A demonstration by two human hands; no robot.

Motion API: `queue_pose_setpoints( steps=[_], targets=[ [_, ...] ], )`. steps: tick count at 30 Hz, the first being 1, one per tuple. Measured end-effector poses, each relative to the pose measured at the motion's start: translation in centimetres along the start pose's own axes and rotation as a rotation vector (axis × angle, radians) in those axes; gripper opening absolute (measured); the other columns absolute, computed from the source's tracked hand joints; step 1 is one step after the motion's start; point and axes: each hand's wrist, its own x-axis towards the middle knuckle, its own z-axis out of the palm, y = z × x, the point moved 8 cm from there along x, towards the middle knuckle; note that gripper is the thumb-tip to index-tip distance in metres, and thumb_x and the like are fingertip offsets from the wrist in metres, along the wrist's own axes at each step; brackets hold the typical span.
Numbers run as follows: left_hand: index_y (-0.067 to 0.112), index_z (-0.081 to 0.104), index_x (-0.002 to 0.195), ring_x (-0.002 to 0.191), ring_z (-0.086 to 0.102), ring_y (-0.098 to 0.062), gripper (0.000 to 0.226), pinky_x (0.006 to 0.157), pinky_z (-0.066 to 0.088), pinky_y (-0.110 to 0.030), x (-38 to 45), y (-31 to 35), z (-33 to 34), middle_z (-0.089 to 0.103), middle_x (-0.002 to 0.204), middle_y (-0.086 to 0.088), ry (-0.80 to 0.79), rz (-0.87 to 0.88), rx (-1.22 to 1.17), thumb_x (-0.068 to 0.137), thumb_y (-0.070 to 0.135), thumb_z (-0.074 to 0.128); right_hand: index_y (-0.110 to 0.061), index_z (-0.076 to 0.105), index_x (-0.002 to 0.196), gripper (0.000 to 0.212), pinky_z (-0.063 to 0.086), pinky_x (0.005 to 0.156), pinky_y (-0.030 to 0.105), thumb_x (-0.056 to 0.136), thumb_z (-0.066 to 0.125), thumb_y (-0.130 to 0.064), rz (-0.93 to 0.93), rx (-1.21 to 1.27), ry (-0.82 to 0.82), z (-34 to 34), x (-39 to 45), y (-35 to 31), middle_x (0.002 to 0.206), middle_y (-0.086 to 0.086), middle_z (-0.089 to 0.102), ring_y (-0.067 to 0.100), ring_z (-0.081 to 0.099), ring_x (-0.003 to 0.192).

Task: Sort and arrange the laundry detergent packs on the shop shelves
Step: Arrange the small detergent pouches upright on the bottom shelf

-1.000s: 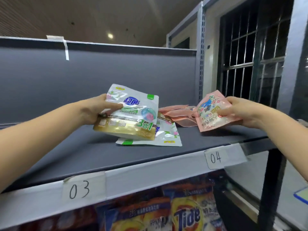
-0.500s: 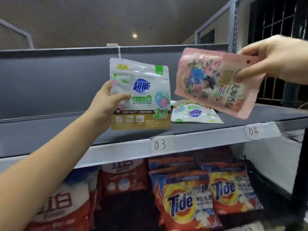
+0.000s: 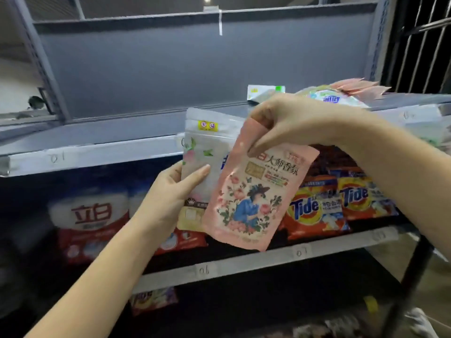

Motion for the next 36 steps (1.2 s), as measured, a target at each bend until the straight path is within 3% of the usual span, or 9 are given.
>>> queue_pose_setpoints(
  steps=[4,7,9,15,18,23,29,33,36],
  targets=[
    [0.018,0.07,0.089,0.078,0.072,-0.015,0.029,0.068,0.056,-0.029,-4.3,-4.0,-1.1,0.075,0.085,-0.002,-0.013,-0.118,0.017,0.072,0.041,0.061,-0.014,0.07,0.083,0.016,0.051,0.057,0.028,0.074,0.077,-0.025,0.035,0.002,-0.034,6.1,0.3,-1.3,0.077,-0.001,0.072,0.011,0.066,0.065],
    [0.009,0.068,0.084,0.067,0.072,-0.02,0.026,0.058,0.056,-0.029,-6.4,-7.9,-1.5,0.074,0.076,-0.007,0.019,-0.23,-0.046,0.066,0.028,0.069,-0.02,0.065,0.075,0.014,0.05,0.058,0.022,0.073,0.078,-0.024,0.058,0.073,-0.034,9.6,0.1,-1.2,0.072,-0.007,0.067,0.004,0.06,0.061],
    [0.006,0.068,0.083,0.069,0.072,-0.027,0.027,0.064,0.056,-0.036,-7.3,-10.9,-1.8,0.073,0.079,-0.015,0.07,-0.317,-0.122,0.062,0.024,0.073,-0.018,0.067,0.082,0.014,0.049,0.066,0.02,0.073,0.077,-0.022,0.077,0.095,-0.002,11.3,0.0,-0.4,0.078,-0.007,0.068,0.004,0.06,0.069],
    [0.004,0.066,0.087,0.066,0.072,-0.025,0.009,0.056,0.059,-0.035,-9.7,-18.8,-2.5,0.073,0.079,-0.015,0.233,-0.522,-0.241,0.08,0.008,0.068,-0.018,0.065,0.096,0.012,0.043,0.072,0.004,0.084,0.067,-0.015,0.213,0.311,0.429,15.0,-5.4,6.3,0.088,-0.014,0.065,-0.002,0.061,0.082],
    [0.007,0.067,0.088,0.068,0.072,-0.025,0.007,0.055,0.057,-0.034,-11.2,-23.1,-2.7,0.074,0.08,-0.012,0.29,-0.584,-0.206,0.082,0.011,0.069,-0.023,0.062,0.098,0.015,0.044,0.07,0.004,0.085,0.067,-0.019,0.42,0.517,0.422,21.9,-9.9,10.3,0.09,-0.018,0.064,-0.006,0.06,0.085],
    [0.007,0.068,0.091,0.073,0.072,-0.028,0.009,0.059,0.058,-0.036,-14.6,-31.1,-2.0,0.074,0.085,-0.015,0.341,-0.705,-0.186,0.082,0.006,0.068,-0.016,0.055,0.107,0.033,0.05,0.058,0.014,0.08,0.073,-0.018,0.931,0.985,0.251,36.5,-16.1,15.4,0.096,-0.002,0.064,0.008,0.065,0.082],
    [0.013,0.067,0.102,0.084,0.072,-0.028,0.02,0.079,0.056,-0.046,-17.1,-40.9,-1.3,0.074,0.094,-0.011,0.294,-0.842,-0.102,0.09,0.027,0.062,-0.002,0.059,0.1,0.02,0.056,0.083,0.046,0.082,0.068,-0.002,1.164,1.257,0.151,47.9,-18.7,18.9,0.1,0.016,0.071,0.027,0.07,0.091],
    [0.021,0.066,0.099,0.085,0.072,-0.018,0.025,0.076,0.058,-0.039,-16.7,-47.0,-1.4,0.074,0.094,-0.003,0.273,-0.841,-0.039,0.097,0.037,0.047,-0.008,0.06,0.093,0.013,0.059,0.073,0.037,0.084,0.066,-0.001,1.186,1.252,0.168,52.0,-18.0,23.1,0.097,0.015,0.071,0.025,0.071,0.085],
    [0.03,0.062,0.095,0.079,0.068,0.004,0.024,0.065,0.052,-0.012,-15.3,-50.7,-2.0,0.072,0.084,0.014,0.244,-0.778,0.001,0.101,0.032,0.039,-0.013,0.06,0.091,0.013,0.059,0.069,0.031,0.086,0.064,-0.002,1.122,1.2,0.172,54.2,-16.5,26.6,0.094,0.01,0.071,0.02,0.07,0.083]
  ],
)
